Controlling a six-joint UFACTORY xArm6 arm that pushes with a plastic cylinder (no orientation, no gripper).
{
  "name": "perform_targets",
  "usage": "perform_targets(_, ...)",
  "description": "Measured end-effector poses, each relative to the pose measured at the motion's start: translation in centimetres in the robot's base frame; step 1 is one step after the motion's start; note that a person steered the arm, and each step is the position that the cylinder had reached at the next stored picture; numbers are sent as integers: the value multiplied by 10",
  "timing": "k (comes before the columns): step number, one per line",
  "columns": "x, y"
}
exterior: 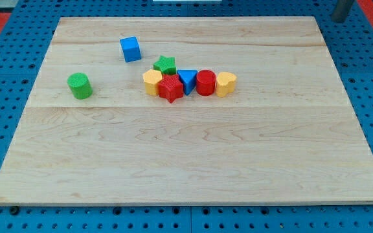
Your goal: Separate the red star from the group of blocks
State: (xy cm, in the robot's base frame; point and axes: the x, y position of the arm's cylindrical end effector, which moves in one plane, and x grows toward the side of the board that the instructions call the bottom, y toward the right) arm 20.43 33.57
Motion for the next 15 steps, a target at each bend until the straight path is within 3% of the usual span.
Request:
perform_targets(2,4,-3)
perform_targets(3,50,10)
perform_targets(5,169,-43)
perform_targets(6,198,-49)
perform_targets(8,201,-55)
perform_targets(10,292,-69)
perform_targets(11,270,-157)
perform_targets(12,280,-181)
perform_targets(13,297,-258)
perform_targets(14,312,-344)
perform_targets(15,310,-466)
